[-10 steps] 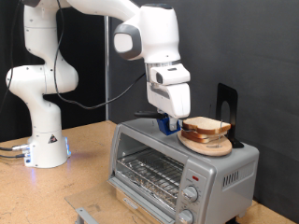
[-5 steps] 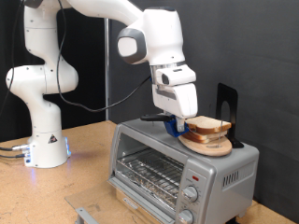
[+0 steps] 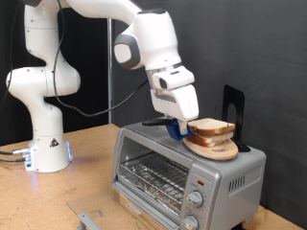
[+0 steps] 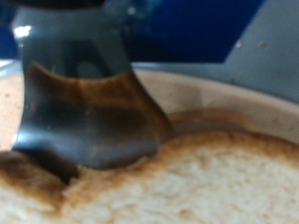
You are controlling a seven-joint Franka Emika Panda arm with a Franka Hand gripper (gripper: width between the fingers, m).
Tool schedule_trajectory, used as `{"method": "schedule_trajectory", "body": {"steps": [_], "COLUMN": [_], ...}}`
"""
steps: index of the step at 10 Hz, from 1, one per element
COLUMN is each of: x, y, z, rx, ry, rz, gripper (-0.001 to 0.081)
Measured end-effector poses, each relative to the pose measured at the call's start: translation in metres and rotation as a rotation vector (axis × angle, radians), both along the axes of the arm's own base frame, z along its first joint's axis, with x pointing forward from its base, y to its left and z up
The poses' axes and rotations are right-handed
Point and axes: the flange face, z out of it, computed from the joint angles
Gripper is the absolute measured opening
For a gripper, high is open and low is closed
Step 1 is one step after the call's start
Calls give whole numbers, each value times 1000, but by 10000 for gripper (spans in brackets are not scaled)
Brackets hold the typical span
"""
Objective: Make a piece of toast with the oven
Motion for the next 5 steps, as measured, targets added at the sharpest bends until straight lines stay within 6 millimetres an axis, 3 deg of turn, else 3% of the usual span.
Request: {"method": "schedule_trajectory", "body": {"steps": [5], "x": [-18], "y": [-30], "z": [31], "rx": [61], "ry": [-2], "rz": [-3], "gripper": [400]}}
